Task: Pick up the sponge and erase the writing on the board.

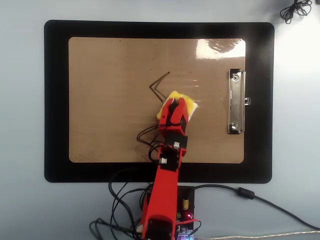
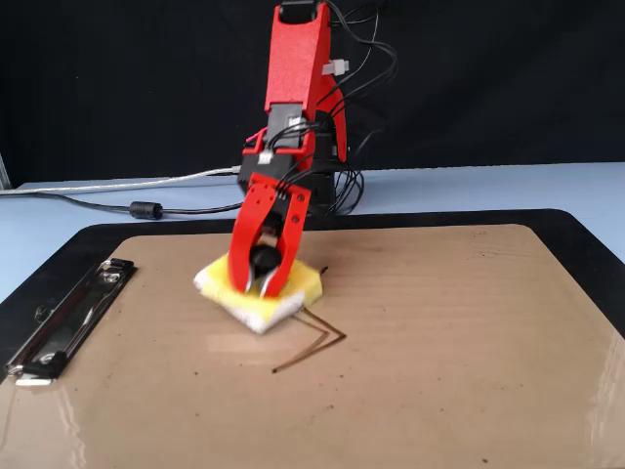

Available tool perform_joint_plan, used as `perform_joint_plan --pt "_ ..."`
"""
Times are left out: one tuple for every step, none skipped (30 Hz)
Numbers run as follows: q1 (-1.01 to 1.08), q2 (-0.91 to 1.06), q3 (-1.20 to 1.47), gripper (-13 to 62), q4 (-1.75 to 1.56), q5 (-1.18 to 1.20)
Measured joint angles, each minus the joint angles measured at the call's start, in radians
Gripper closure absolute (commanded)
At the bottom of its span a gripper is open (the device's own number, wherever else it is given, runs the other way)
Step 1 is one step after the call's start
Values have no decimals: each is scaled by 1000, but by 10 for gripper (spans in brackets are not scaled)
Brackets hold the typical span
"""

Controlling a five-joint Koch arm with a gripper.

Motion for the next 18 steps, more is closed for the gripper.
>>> perform_joint_plan --pt "-5 172 137 574 61 2" --pt "-11 288 215 574 124 2" --pt "-32 479 273 574 261 8" --pt "-40 571 284 574 344 8" --pt "-54 606 279 574 428 0" --pt "-57 597 273 574 445 -2" --pt "-57 545 233 574 454 -2" --pt "-58 492 207 574 439 -8" --pt "-58 407 166 574 410 -8" --pt "-71 256 100 574 333 -12" --pt "-75 170 63 574 261 -14" --pt "-78 110 34 574 209 -14" --pt "-83 83 35 574 152 -14" --pt "-91 101 69 574 137 -14" --pt "-100 176 127 574 137 -14" --pt "-101 245 179 574 143 -14" --pt "-101 379 281 574 172 -15" --pt "-104 451 296 574 221 -18"
